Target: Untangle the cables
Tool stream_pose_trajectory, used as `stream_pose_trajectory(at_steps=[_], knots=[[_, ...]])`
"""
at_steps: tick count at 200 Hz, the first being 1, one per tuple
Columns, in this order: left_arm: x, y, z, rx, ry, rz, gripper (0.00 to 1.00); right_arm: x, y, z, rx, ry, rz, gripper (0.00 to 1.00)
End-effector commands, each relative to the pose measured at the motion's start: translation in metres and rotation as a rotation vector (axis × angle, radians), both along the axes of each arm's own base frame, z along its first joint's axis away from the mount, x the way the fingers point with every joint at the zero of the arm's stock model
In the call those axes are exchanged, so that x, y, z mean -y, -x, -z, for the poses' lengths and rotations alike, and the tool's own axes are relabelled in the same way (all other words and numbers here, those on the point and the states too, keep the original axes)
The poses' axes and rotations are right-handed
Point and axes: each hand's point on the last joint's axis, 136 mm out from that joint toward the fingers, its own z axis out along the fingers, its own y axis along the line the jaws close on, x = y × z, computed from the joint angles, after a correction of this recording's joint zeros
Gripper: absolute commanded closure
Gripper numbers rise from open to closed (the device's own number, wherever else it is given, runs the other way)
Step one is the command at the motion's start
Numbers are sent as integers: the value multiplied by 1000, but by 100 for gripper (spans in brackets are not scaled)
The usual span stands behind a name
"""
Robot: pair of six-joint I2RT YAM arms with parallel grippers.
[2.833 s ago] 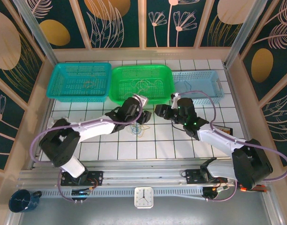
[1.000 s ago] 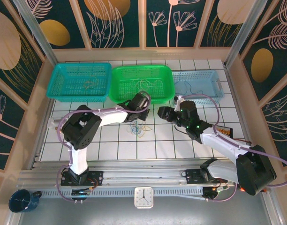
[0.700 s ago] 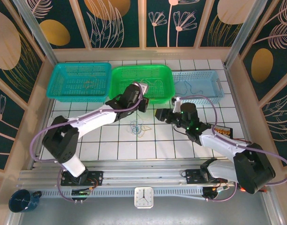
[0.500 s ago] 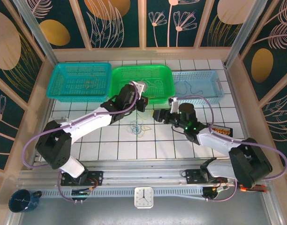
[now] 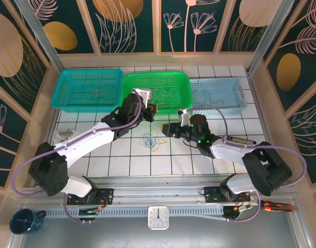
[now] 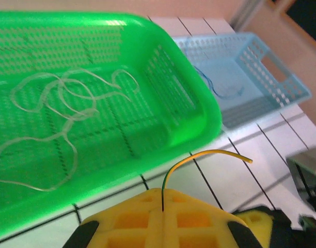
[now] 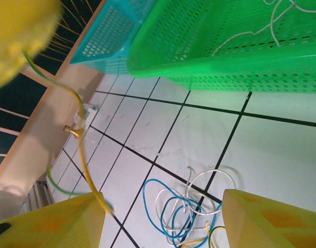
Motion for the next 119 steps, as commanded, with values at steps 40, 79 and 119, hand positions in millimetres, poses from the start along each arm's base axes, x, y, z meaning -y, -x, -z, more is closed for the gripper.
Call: stream_pose_trajectory(at_steps=[40, 79, 119], knots=[[-116, -62, -25, 87, 16, -319, 100, 9, -16, -11, 15, 24, 94, 39], [-217, -112, -5, 44, 56, -538, 100, 15, -20, -6, -15, 64, 118, 39], [-278, -155, 22, -6, 29, -662, 100, 18, -17, 1, -49, 93, 124, 39]])
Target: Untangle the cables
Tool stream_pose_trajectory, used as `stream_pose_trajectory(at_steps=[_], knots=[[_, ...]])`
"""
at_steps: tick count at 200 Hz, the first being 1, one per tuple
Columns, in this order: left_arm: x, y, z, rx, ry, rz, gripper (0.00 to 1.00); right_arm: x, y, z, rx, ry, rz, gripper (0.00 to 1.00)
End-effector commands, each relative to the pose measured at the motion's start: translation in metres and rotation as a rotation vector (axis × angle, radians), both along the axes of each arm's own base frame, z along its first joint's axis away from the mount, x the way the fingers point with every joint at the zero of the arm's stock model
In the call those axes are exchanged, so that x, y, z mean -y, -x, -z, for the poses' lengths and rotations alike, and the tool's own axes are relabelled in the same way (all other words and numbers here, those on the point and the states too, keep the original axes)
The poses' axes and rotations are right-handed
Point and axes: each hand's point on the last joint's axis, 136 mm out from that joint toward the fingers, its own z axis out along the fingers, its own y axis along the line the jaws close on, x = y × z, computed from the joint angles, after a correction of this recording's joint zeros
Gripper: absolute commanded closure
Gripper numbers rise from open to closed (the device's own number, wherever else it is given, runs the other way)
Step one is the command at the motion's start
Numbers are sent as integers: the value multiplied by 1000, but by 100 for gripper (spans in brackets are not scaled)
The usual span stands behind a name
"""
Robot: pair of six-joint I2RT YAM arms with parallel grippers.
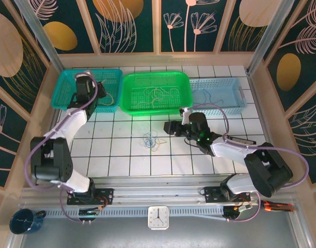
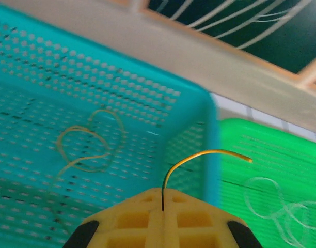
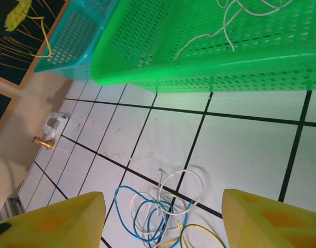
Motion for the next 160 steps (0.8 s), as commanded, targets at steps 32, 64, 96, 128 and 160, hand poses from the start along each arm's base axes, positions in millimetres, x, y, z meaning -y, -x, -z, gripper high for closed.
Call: stream_pose_trajectory(at_steps=[32, 64, 96, 128, 160], knots=[[-41, -54, 26, -34, 15, -65, 100, 6, -2, -6, -12, 24, 26, 39], [-51, -72, 39, -64, 2, -66, 64, 9, 0, -11, -10, 36, 28, 39], [-50, -79, 23, -47, -13, -47, 38, 12, 2, -13, -8, 56, 29, 39], [-36, -71, -2, 1, 37, 13, 34, 16, 6, -5, -38, 80, 31, 40], [-7, -46, -16, 35, 151, 113, 29, 19, 14, 11, -79, 105, 26, 40]])
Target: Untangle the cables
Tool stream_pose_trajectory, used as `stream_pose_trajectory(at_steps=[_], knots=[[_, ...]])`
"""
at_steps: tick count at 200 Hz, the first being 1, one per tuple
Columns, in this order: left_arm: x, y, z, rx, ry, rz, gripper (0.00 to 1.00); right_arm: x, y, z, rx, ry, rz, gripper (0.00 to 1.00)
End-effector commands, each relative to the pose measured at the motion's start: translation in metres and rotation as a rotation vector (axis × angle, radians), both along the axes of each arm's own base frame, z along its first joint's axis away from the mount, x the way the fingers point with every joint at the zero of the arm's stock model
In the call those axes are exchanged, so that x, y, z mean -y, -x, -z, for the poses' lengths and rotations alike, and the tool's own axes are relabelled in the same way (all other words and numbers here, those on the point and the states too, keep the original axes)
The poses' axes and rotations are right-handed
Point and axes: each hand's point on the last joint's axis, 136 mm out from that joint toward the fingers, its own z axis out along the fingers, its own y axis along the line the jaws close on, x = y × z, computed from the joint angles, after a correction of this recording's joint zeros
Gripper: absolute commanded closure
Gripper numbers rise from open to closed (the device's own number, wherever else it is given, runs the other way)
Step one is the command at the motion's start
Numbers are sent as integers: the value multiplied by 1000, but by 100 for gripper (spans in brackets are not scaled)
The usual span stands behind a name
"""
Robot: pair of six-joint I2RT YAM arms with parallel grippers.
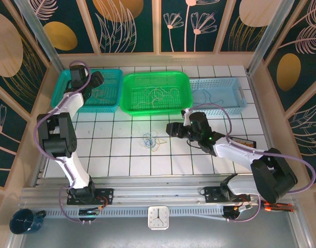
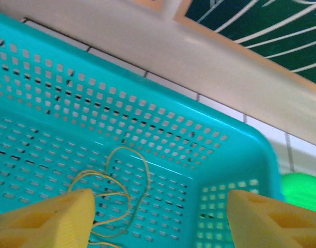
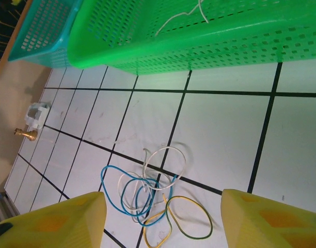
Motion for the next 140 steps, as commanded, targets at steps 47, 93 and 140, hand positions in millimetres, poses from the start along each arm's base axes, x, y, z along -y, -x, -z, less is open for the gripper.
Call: stream_pose_trajectory(at_steps=[47, 93, 140], knots=[[104, 82, -31, 69, 153, 269, 21, 1, 20, 33, -98, 67, -22, 42], [157, 151, -8, 68, 245, 333, 18, -12, 45, 60, -212, 89, -41, 43], [185, 187, 10, 48, 288, 356, 13, -24, 61, 71, -295, 61, -62, 43]])
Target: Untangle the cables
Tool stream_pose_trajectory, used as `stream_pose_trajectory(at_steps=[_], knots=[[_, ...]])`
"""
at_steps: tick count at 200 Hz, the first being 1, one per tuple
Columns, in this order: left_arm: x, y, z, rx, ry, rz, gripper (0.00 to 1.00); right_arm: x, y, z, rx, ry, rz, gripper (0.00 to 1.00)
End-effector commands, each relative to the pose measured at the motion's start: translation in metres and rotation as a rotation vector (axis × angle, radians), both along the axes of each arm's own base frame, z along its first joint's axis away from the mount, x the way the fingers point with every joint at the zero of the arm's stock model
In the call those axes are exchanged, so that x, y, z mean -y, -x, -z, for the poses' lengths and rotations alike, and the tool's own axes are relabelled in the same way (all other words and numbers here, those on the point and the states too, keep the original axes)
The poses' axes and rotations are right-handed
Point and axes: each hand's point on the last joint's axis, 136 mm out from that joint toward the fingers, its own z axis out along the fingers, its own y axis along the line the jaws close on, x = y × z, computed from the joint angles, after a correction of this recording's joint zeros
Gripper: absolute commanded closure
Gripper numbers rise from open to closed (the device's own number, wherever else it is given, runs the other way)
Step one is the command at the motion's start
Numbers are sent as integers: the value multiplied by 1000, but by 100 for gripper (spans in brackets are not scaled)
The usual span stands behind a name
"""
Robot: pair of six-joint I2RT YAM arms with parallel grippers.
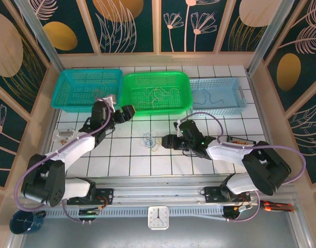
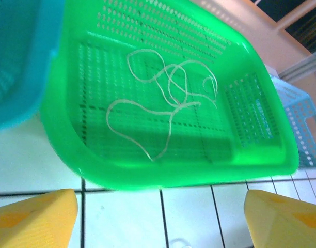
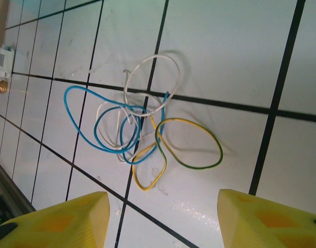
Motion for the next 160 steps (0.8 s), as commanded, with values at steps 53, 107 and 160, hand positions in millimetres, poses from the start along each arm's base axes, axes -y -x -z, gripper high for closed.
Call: stream_pose_trajectory(at_steps=[53, 107, 160], knots=[[16, 2, -17, 56, 50, -16, 1, -14, 9, 19, -104, -17, -5, 44], [18, 2, -13, 51, 48, -13, 1, -28, -4, 17, -89, -30, -16, 45], [21, 5, -8, 38, 58, -8, 1, -35, -21, 17, -71, -31, -1, 46]])
